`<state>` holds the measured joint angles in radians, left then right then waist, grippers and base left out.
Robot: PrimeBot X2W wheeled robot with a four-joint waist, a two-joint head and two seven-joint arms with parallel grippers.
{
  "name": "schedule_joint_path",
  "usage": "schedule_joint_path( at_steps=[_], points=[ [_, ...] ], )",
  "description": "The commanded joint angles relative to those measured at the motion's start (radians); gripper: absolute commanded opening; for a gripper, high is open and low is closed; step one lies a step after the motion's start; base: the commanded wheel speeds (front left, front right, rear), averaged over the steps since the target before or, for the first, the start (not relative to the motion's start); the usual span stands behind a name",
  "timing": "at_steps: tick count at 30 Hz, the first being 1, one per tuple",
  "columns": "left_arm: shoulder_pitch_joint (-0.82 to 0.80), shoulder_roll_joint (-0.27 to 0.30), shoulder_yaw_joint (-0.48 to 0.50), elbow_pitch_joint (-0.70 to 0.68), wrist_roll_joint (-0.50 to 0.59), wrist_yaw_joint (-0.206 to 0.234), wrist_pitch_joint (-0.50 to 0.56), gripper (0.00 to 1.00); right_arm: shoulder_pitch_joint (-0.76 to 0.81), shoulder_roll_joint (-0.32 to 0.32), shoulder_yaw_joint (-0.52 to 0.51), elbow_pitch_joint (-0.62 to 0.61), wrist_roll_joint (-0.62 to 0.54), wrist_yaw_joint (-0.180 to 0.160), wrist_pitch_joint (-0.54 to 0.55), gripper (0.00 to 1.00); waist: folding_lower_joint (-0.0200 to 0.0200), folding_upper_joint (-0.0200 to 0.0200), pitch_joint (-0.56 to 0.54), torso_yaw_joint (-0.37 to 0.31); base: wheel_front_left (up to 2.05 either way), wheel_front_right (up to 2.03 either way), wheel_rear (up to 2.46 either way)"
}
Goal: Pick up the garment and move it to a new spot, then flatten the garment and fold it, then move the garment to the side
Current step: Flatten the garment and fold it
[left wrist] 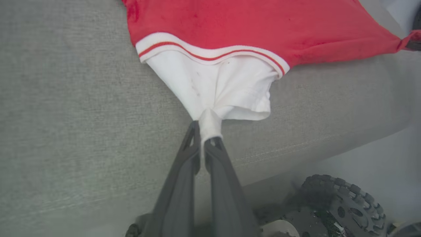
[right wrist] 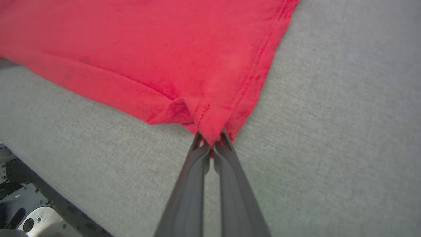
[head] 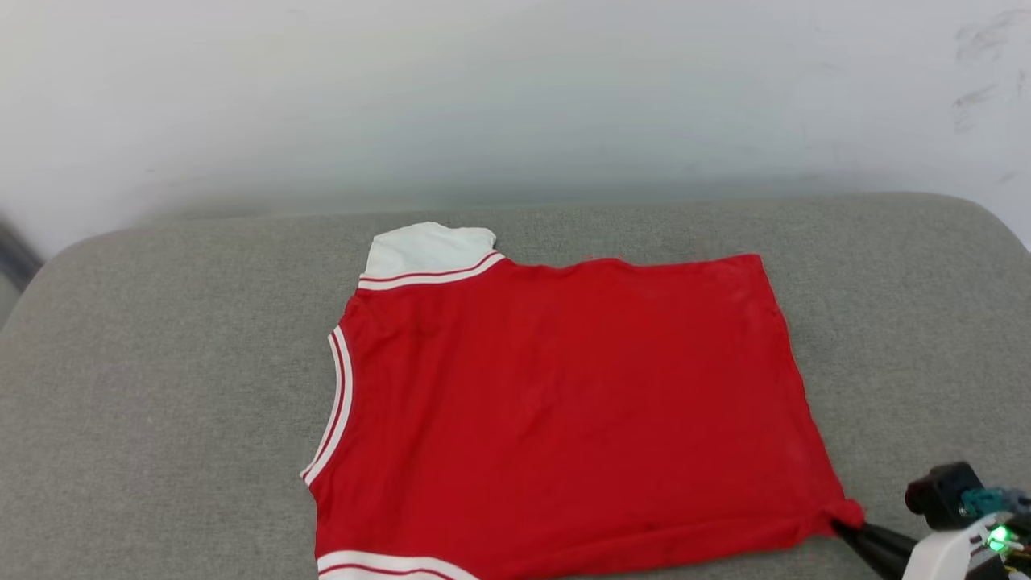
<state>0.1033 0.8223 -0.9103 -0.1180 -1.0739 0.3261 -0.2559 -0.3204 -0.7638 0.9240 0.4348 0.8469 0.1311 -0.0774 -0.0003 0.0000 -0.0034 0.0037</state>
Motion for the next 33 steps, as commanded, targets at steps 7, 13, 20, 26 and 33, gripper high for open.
schedule_joint_path(
  at_steps=[7,13,20,26,33],
  points=[
    [0.077,-0.008,-0.022,0.019,-0.009,0.005,-0.005,0.00,0.186,-0.049,-0.097,-0.138,0.002,-0.001,0.077,0.00,0.0003,0.0000,-0.012,0.006,0.00,0.00,0.00],
    [0.019,-0.009,0.008,0.037,0.032,-0.012,-0.008,0.00,0.244,-0.020,-0.208,-0.200,-0.045,-0.001,0.130,0.00,0.0003,0.0000,-0.006,0.008,0.00,0.00,0.00],
    [-0.133,0.024,0.055,0.032,0.113,-0.040,0.013,0.00,0.213,0.029,-0.342,-0.271,-0.115,-0.001,0.195,0.00,0.0003,0.0000,0.038,-0.001,0.00,0.00,0.00],
    [-0.302,0.024,0.080,0.044,0.159,-0.069,0.075,0.00,0.168,0.065,-0.417,-0.320,-0.165,-0.001,0.250,0.00,0.0003,0.0000,0.095,-0.017,0.00,0.00,0.00],
    [-0.475,0.002,0.097,0.129,0.194,-0.128,0.125,0.00,0.078,0.097,-0.451,-0.317,-0.182,-0.001,0.313,0.00,0.0003,0.0000,0.178,-0.046,0.00,0.00,0.00]
  ],
)
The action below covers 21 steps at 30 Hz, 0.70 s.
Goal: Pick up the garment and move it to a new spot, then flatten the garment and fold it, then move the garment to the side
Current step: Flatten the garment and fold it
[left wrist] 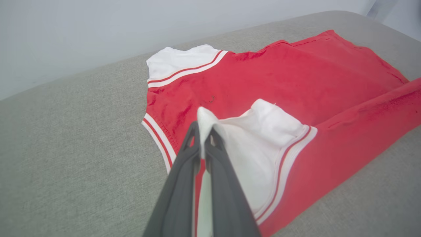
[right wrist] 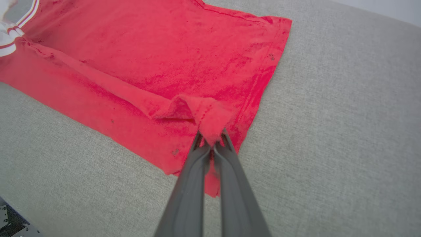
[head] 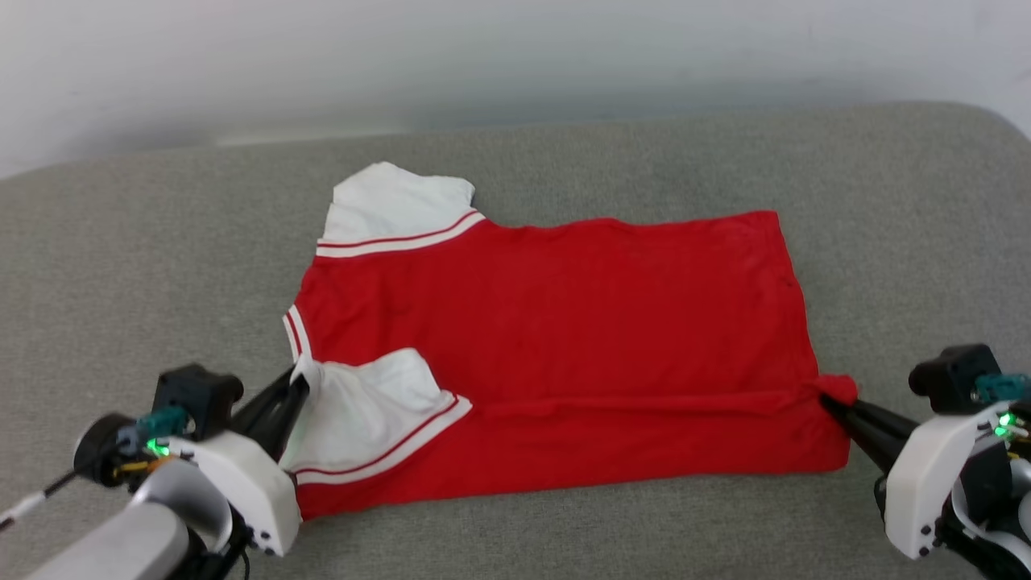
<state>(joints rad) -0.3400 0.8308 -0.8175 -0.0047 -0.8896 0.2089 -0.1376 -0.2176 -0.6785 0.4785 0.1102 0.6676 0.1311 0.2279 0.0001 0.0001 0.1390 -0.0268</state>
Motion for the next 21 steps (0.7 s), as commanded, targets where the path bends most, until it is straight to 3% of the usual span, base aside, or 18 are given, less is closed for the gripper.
schedule_joint_path(
  at_steps=[1,13,21],
  points=[
    [-0.054,-0.008,0.004,0.031,0.013,-0.022,0.016,0.00,-0.038,0.017,-0.006,0.014,-0.001,-0.001,0.018,0.00,-0.0001,-0.0001,0.050,-0.018,0.00,0.00,0.00],
    [-0.225,-0.056,-0.023,0.245,0.040,-0.130,0.087,0.00,-0.206,0.051,0.063,0.129,-0.019,-0.001,0.077,0.00,-0.0001,-0.0001,0.187,-0.034,0.00,0.00,0.00],
    [-0.244,-0.116,-0.057,0.385,0.035,-0.183,0.094,0.00,-0.262,0.074,0.155,0.228,-0.001,-0.001,0.092,0.00,-0.0001,-0.0001,0.190,-0.032,0.00,0.00,0.00]
  ],
)
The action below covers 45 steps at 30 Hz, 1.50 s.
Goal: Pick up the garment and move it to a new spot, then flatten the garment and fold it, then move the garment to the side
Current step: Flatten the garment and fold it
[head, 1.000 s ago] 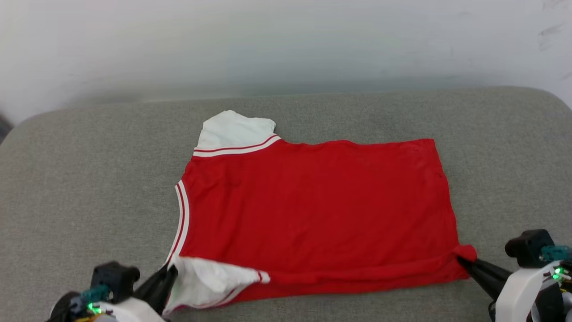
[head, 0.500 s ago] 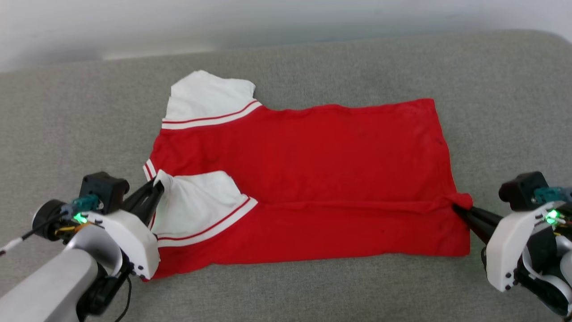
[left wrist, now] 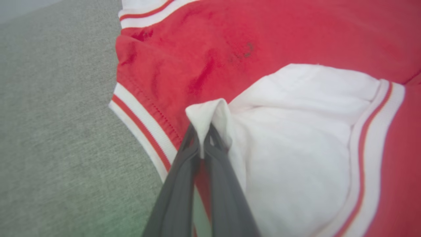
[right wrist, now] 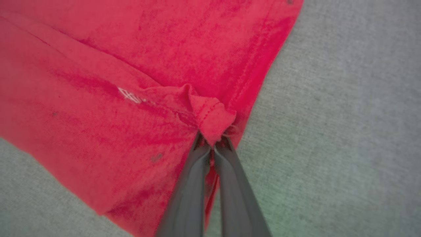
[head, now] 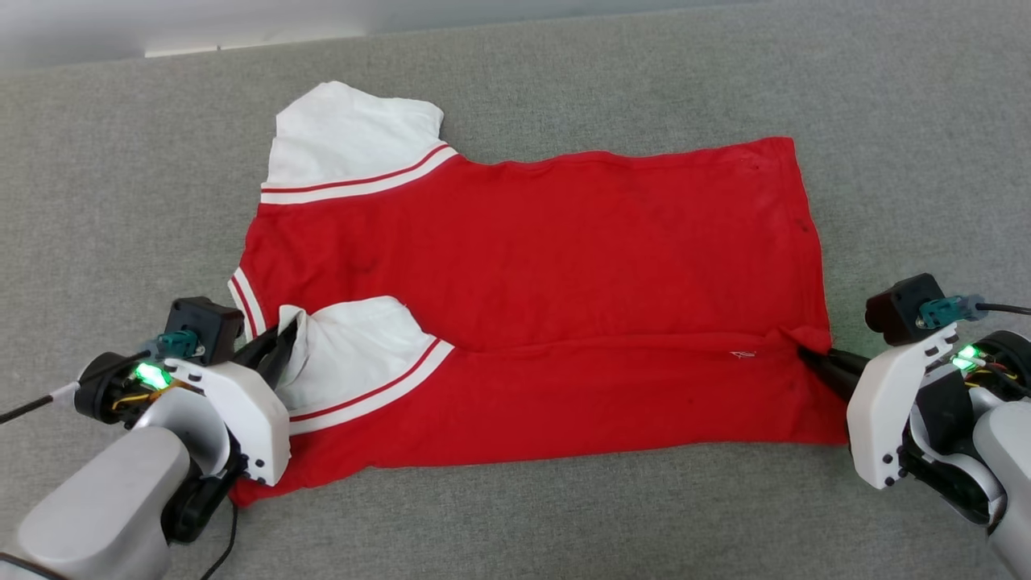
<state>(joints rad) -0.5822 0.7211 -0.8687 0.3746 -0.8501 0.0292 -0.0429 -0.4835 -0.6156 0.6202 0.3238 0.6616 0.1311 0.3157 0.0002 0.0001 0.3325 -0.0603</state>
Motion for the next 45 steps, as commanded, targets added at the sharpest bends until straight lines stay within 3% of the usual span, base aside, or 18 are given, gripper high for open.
schedule_joint_path(
  at_steps=[1,2,3,4,5,12,16,28,35,45],
  points=[
    [-0.003,-0.011,-0.009,0.016,-0.008,-0.009,0.000,0.00,0.000,0.012,0.018,0.017,0.011,-0.001,0.000,0.00,-0.0002,-0.0001,-0.009,0.004,0.00,0.00,0.00],
    [-0.004,-0.017,-0.010,0.026,-0.012,-0.013,0.002,0.00,-0.004,0.011,0.021,0.017,0.017,-0.001,-0.006,0.00,-0.0002,-0.0001,-0.017,0.005,0.00,0.00,0.00],
    [-0.004,-0.022,-0.010,0.035,-0.018,-0.019,0.006,0.17,-0.007,0.008,0.025,0.016,0.023,-0.001,-0.012,0.18,-0.0002,-0.0001,-0.026,0.008,0.00,0.00,0.00],
    [-0.009,-0.022,-0.012,0.038,-0.012,-0.019,0.004,1.00,-0.008,0.002,0.026,0.012,0.026,-0.001,-0.018,0.58,-0.0002,-0.0001,-0.036,0.010,0.00,0.00,0.00],
    [-0.016,-0.022,-0.011,0.042,-0.009,-0.019,0.002,1.00,-0.010,-0.004,0.025,0.005,0.027,-0.001,-0.031,1.00,-0.0002,-0.0001,-0.047,0.014,0.00,0.00,0.00],
    [-0.049,0.026,0.014,-0.006,-0.003,-0.003,0.008,1.00,0.021,-0.029,0.004,-0.037,0.035,-0.001,-0.078,1.00,-0.0002,-0.0001,-0.121,0.031,0.00,0.00,0.00],
    [-0.063,0.080,0.020,-0.083,-0.038,-0.008,0.100,1.00,0.041,-0.035,-0.009,-0.057,0.033,-0.001,-0.072,1.00,-0.0002,-0.0001,-0.146,0.039,0.00,0.00,0.00],
    [-0.114,0.211,-0.039,-0.261,-0.241,-0.043,0.634,1.00,0.052,-0.036,-0.023,-0.097,0.023,-0.001,-0.030,1.00,-0.0002,-0.0001,-0.152,0.039,0.00,0.00,0.00],
    [-0.128,0.213,-0.100,-0.265,-0.281,-0.042,0.828,1.00,0.033,-0.024,-0.002,-0.099,0.042,-0.001,0.007,1.00,-0.0002,-0.0001,-0.132,0.016,0.00,0.00,0.00],
    [-0.085,0.150,-0.161,-0.137,-0.279,-0.066,0.869,1.00,-0.025,-0.008,0.036,-0.083,0.054,-0.001,0.015,1.00,-0.0002,-0.0001,-0.086,-0.021,0.00,0.00,0.00]
  ],
)
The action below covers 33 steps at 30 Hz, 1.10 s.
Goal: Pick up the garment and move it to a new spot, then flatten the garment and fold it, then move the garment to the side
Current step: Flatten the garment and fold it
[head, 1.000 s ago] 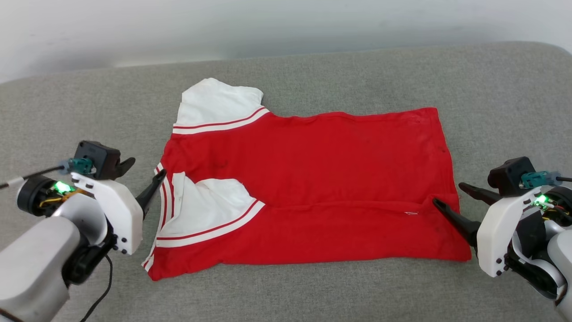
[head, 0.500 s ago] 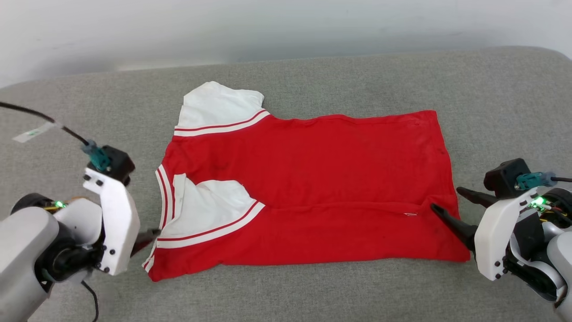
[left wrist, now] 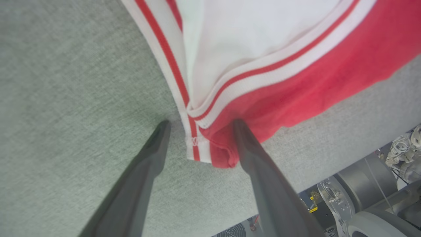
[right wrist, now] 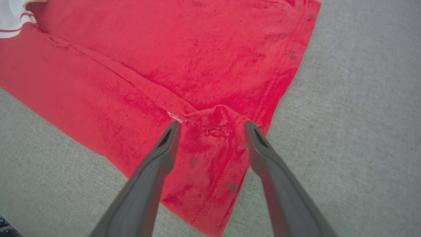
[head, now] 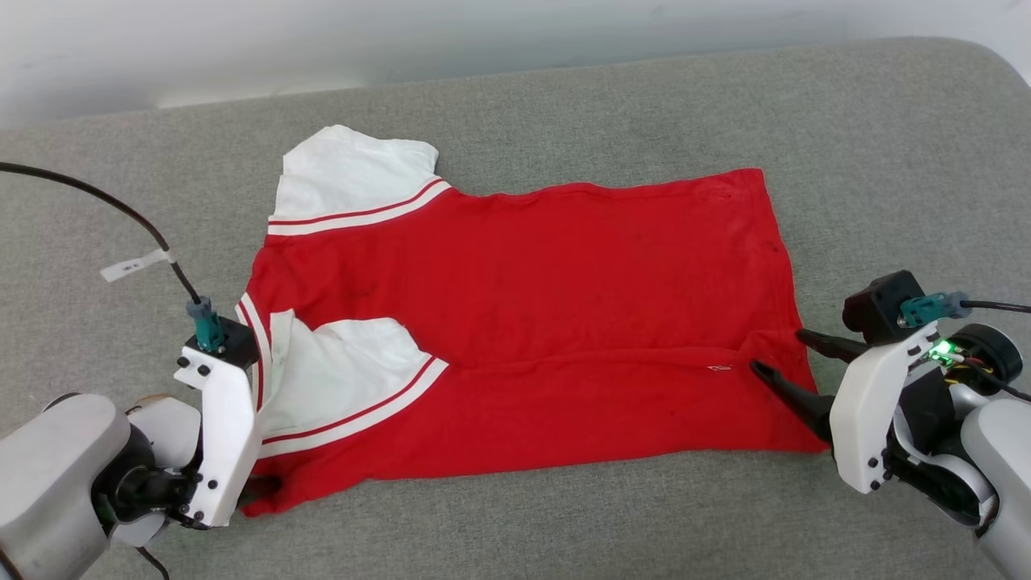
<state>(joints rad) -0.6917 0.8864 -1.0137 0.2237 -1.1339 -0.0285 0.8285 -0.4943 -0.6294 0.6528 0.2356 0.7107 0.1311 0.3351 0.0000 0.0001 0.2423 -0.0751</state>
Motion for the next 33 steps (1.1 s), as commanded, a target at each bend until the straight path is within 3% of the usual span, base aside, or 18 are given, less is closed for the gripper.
schedule_joint_path(
  at_steps=[1,2,3,4,5,12,19,22,28,33],
  points=[
    [0.029,-0.023,-0.021,0.028,0.005,-0.013,-0.006,1.00,-0.021,0.007,0.007,0.006,0.008,-0.001,-0.004,1.00,0.0000,-0.0001,0.005,-0.008,0.00,0.00,0.00],
    [0.034,-0.029,-0.023,0.040,0.002,-0.016,-0.009,0.98,-0.030,0.003,0.011,0.005,0.010,-0.001,-0.002,1.00,0.0000,-0.0001,0.005,-0.010,0.00,0.00,0.00],
    [0.035,-0.034,-0.025,0.050,0.002,-0.023,-0.013,0.43,-0.038,-0.003,0.014,0.005,0.009,-0.001,-0.003,1.00,0.0000,-0.0001,0.004,-0.010,0.00,0.00,0.00],
    [0.034,-0.037,-0.026,0.060,0.005,-0.026,-0.019,0.05,-0.046,-0.008,0.017,0.007,0.009,-0.001,-0.003,1.00,0.0000,-0.0001,0.002,-0.010,0.00,0.00,0.00],
    [0.034,-0.039,-0.028,0.067,0.007,-0.031,-0.023,0.00,-0.053,-0.013,0.019,0.006,0.012,-0.001,-0.003,1.00,0.0000,-0.0001,-0.003,-0.010,0.00,0.00,0.00],
    [0.027,-0.017,-0.012,0.062,0.002,-0.060,-0.055,0.00,-0.164,-0.087,0.110,-0.031,-0.009,-0.001,0.092,1.00,0.0000,-0.0001,-0.043,-0.004,0.00,0.00,0.00],
    [0.013,0.010,-0.003,-0.010,0.022,-0.065,-0.080,0.00,-0.274,-0.197,0.254,-0.078,0.102,-0.001,0.385,1.00,0.0000,-0.0001,-0.062,0.014,0.00,0.00,0.00],
    [0.002,0.013,-0.004,-0.045,0.032,-0.061,-0.084,0.00,-0.291,-0.211,0.278,-0.067,0.163,-0.001,0.458,1.00,0.0000,-0.0001,-0.055,0.024,0.00,0.00,0.00],
    [-0.015,0.005,-0.012,-0.107,0.059,-0.050,-0.078,0.00,-0.241,-0.166,0.299,0.024,0.228,-0.001,0.484,1.00,0.0000,-0.0001,-0.027,0.048,0.00,0.00,0.00],
    [-0.031,0.004,-0.008,-0.132,0.068,-0.044,-0.080,0.00,-0.188,-0.092,0.306,0.132,0.242,-0.001,0.430,1.00,0.0000,-0.0001,0.007,0.061,0.00,0.00,0.00]
  ],
)
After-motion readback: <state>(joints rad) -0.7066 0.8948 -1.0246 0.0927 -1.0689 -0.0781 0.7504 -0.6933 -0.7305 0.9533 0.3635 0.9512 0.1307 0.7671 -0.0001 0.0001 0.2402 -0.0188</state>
